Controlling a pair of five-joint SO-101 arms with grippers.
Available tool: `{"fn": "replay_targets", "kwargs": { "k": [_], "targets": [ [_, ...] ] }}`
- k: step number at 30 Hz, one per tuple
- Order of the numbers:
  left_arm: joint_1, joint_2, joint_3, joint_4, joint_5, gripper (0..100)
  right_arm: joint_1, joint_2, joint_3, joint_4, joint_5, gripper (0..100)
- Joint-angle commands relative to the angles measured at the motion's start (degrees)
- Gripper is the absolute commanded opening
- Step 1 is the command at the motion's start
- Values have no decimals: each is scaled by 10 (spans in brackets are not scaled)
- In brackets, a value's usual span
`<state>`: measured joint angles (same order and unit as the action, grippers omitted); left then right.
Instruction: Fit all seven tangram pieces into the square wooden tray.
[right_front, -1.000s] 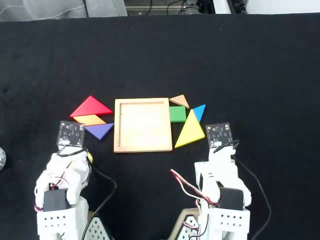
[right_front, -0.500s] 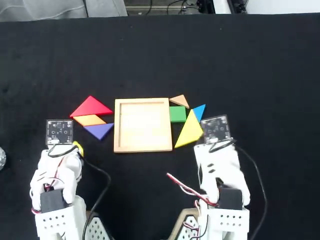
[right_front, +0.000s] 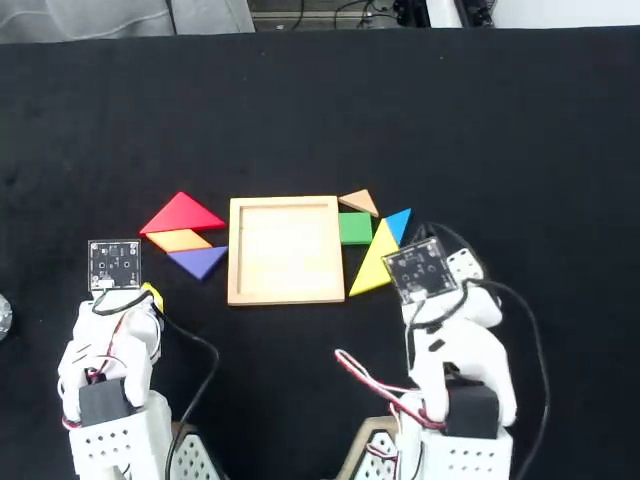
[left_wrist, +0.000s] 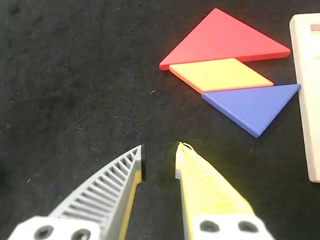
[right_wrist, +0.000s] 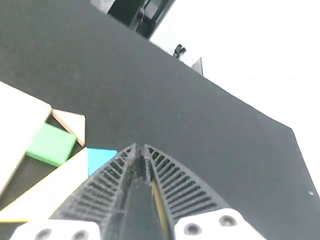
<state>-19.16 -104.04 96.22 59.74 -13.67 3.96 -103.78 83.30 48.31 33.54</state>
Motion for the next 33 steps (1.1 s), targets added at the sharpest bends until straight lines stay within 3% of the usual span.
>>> {"fn": "replay_targets", "kwargs": {
  "k": [1, 3, 7, 17, 22, 25, 29, 33],
  "targets": [
    [-8, -3, 12, -10, -5, 124, 3, -13, -57, 24, -14, 15],
    [-8, -2, 12, -9, -5, 124, 3, 34, -79, 29, -20, 15],
    [-8, -2, 12, -9, -5, 124, 4, 183, -176, 37, -103, 15],
    [-7, -2, 12, -9, -5, 122, 4, 670, -486, 200, -265, 39],
    [-7, -2, 12, -9, -5, 123, 1, 787, -570, 290, -408, 207],
    [-6, -2, 12, -9, -5, 123, -19, 837, -587, 350, -490, 361],
    [-4, -2, 12, -9, -5, 123, -68, 885, -592, 391, -521, 567],
    [-3, -2, 12, -9, -5, 123, -121, 917, -598, 376, -552, 616]
  ]
}}
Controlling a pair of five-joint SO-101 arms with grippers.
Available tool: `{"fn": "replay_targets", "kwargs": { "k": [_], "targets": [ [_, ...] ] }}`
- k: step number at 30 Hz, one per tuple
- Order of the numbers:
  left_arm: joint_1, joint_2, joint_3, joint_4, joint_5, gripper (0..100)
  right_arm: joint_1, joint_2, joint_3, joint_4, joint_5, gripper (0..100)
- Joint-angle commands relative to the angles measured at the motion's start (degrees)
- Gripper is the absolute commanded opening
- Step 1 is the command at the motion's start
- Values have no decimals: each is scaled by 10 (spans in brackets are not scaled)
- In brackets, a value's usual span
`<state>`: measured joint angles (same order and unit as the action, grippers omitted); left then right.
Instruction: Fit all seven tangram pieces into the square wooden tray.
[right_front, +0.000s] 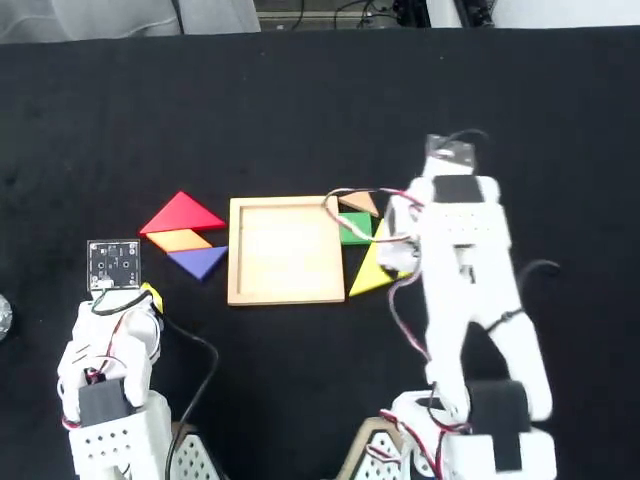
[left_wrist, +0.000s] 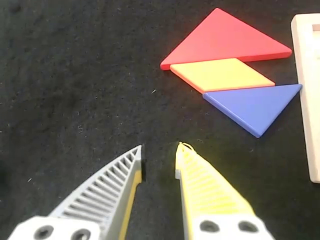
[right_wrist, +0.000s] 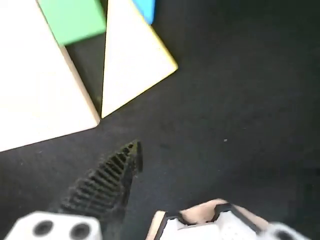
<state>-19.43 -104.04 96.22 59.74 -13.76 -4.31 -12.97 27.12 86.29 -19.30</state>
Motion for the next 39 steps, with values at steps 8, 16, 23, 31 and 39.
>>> {"fn": "replay_targets", "kwargs": {
  "k": [8, 16, 23, 31, 39],
  "targets": [
    [0, -2, 12, -9, -4, 123, -71, 101, -38, -102, -126, 616],
    [0, -2, 12, -9, -4, 123, -58, 167, -40, -197, -129, 619],
    [0, -2, 12, -9, -4, 123, -40, 172, -36, -251, -129, 618],
    [0, -2, 12, -9, -4, 123, -53, 201, -40, -258, -129, 616],
    [0, -2, 12, -9, -4, 123, -51, 322, -113, -252, -127, 616]
  ]
}}
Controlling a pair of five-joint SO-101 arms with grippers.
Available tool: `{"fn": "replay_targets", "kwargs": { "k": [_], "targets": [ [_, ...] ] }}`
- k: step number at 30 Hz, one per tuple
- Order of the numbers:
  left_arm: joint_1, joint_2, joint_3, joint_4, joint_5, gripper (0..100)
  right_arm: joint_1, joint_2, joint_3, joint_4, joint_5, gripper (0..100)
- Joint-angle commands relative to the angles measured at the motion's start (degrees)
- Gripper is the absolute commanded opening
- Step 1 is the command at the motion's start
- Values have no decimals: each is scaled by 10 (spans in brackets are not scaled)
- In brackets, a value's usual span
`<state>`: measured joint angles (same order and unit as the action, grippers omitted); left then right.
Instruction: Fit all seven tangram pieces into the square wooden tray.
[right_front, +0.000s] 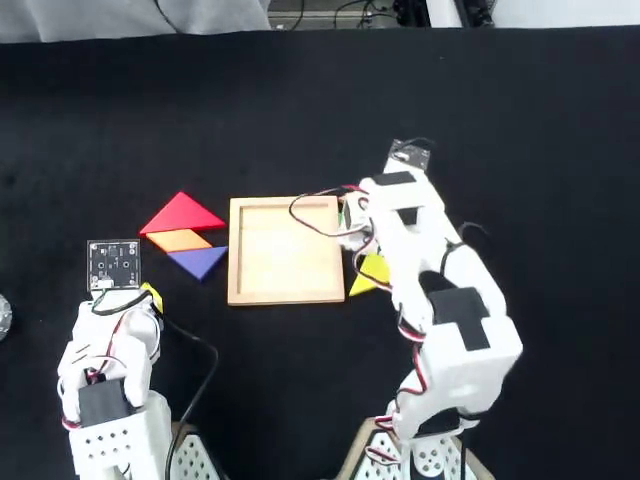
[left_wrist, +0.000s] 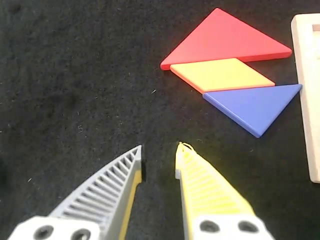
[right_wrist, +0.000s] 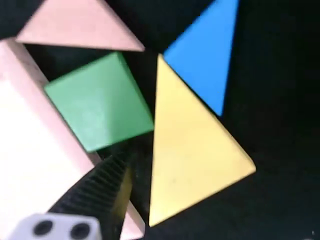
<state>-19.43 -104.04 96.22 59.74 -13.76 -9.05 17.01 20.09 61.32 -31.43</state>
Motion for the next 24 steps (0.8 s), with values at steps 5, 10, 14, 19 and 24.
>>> {"fn": "replay_targets", "kwargs": {
  "k": [5, 10, 14, 19, 24],
  "targets": [
    [0, -2, 12, -9, -4, 123, -4, 39, -54, 3, -3, 616],
    [0, -2, 12, -9, -4, 123, -4, 22, -51, 30, -5, 616],
    [0, -2, 12, -9, -4, 123, -4, 23, -51, 39, -6, 616],
    [-1, -2, 12, -9, -4, 123, -4, 24, -50, 46, -7, 616],
    [0, -2, 12, -9, -4, 123, -3, 24, -33, 46, -7, 616]
  ]
}}
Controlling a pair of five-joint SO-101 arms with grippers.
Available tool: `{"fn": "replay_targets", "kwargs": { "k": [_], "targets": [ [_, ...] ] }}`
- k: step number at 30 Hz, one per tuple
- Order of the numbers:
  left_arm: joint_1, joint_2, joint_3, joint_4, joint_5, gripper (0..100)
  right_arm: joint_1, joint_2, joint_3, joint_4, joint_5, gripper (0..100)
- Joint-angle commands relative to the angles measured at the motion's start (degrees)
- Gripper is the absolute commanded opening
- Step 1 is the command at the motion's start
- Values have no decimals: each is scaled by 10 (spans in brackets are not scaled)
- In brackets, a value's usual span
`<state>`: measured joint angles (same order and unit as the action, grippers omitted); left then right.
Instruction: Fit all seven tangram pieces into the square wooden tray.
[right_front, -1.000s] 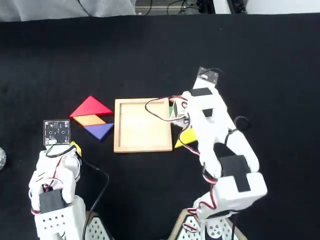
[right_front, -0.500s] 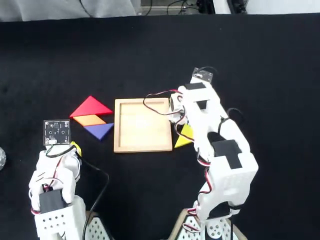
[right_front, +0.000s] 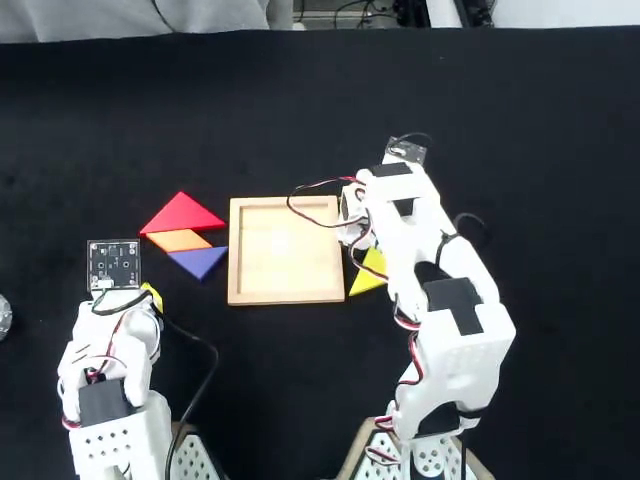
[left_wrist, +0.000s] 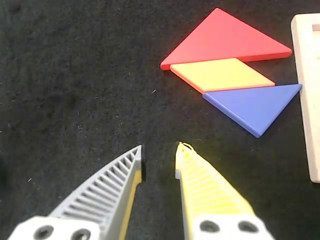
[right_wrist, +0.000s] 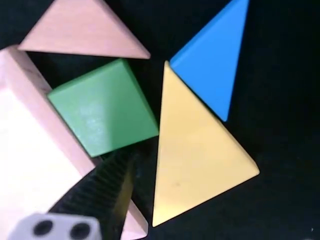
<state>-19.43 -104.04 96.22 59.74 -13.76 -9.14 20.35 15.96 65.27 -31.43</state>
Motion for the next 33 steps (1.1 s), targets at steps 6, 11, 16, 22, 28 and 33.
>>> {"fn": "replay_targets", "kwargs": {
  "k": [6, 11, 16, 22, 28, 33],
  "targets": [
    [-2, -2, 12, -9, -4, 123, -4, -11, 5, 34, -3, 616],
    [0, -2, 12, -9, -4, 123, -2, -10, -5, 33, -2, 616],
    [0, -2, 12, -9, -4, 123, -1, -10, -5, 33, -6, 615],
    [0, -2, 12, -9, -4, 123, -1, -10, -5, 13, -3, 470],
    [0, -2, 12, -9, -4, 123, 5, -14, -5, -15, -3, 369],
    [0, -2, 12, -9, -4, 123, 35, -14, -7, -16, -2, 369]
  ]
}}
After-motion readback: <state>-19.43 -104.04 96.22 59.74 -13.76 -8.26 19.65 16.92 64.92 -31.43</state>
